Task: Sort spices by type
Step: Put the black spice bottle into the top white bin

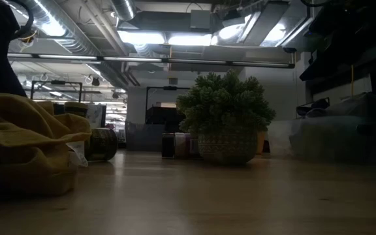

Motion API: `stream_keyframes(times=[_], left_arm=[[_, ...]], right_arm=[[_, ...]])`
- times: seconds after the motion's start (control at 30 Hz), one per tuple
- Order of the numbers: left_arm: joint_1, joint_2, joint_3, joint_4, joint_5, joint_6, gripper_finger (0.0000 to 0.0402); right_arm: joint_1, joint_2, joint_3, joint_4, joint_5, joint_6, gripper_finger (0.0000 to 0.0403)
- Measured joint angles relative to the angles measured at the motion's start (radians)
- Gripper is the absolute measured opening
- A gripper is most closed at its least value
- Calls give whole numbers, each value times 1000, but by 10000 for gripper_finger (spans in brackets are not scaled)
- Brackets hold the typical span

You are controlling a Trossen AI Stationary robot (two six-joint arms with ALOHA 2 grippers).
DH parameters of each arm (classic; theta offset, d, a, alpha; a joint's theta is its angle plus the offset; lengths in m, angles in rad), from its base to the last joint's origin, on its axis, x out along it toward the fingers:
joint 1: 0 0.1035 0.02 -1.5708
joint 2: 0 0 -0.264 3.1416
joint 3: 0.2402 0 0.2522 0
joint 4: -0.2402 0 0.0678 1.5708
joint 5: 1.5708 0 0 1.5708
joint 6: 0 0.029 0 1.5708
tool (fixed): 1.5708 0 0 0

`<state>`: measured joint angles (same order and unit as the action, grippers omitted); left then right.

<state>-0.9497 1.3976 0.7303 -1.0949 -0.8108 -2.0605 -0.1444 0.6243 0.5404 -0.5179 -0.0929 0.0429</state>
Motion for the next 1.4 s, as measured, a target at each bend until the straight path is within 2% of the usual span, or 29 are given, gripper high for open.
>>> stream_keyframes(times=[0.5,0.6,0.7,0.93,1.03,1.17,1.23,1.4], left_arm=[[0,-184,25,-31,-10,49,261],[0,-219,25,-31,-20,57,261],[0,-243,25,-28,-74,81,261],[14,-253,25,-3,-277,131,261],[48,-253,25,32,-304,175,261],[114,-253,25,136,-312,301,261],[156,-253,25,234,-312,425,261],[279,-253,25,611,-278,914,261]], right_arm=[[0,0,0,2,0,0,154],[0,0,0,48,0,0,154],[0,0,0,152,-4,0,154],[0,31,0,405,-79,0,154],[0,64,0,459,-101,1,154],[0,118,0,476,-101,1,154],[0,149,0,475,-102,1,154],[0,210,0,475,-102,-28,154]])
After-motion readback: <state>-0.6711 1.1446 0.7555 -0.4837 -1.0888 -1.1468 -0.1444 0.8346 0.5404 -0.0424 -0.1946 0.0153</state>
